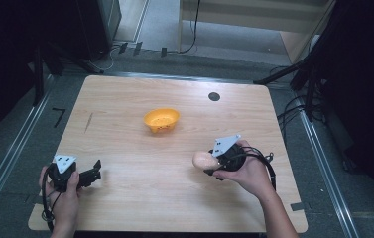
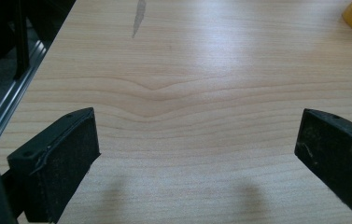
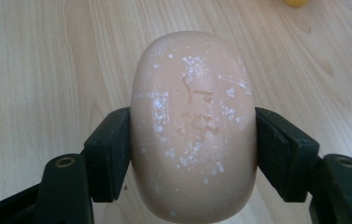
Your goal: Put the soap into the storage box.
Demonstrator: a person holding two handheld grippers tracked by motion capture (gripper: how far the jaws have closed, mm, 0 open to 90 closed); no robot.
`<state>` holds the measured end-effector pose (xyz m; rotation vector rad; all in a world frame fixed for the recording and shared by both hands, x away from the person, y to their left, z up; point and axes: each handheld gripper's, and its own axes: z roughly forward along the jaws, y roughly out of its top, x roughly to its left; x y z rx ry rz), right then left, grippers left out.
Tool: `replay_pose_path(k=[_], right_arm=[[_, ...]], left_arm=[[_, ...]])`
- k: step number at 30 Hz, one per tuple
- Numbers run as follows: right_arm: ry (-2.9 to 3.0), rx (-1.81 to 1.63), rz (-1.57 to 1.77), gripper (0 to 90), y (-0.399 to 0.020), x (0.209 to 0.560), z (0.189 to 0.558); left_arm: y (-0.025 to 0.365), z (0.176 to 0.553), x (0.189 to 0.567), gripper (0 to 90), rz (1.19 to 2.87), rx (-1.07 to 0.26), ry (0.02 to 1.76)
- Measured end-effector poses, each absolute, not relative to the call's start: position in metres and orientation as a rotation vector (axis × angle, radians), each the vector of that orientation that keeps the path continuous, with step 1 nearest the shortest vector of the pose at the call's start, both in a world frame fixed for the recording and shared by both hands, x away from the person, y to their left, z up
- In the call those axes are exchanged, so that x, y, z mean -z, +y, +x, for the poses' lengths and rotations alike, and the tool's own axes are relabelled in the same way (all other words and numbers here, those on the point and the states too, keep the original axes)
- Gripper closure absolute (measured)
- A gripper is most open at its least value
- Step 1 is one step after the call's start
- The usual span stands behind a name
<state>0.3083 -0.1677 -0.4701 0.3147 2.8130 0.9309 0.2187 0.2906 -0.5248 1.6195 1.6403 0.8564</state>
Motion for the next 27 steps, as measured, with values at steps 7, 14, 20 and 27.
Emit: replay_pose_path(k=[7, 14, 20, 27], right_arm=[[2.818, -0.911, 0.24, 33.1, -0.153, 0.459, 0.326], [2.818, -0.922, 0.212, 33.1, -0.143, 0.453, 0.339], [2.823, -0.916, 0.182, 33.1, -0.136, 0.45, 0.348], [2.82, -0.929, 0.146, 33.1, -0.126, 0.445, 0.361]], left_arm=[[0.291, 0.219, 0.525, 0.1, 1.612, -0.858, 1.645], [0.292, 0.219, 0.525, 0.1, 1.609, -0.848, 1.649], [0.292, 0.219, 0.525, 0.1, 1.608, -0.847, 1.652], [0.293, 0.22, 0.525, 0.1, 1.611, -0.845, 1.65]])
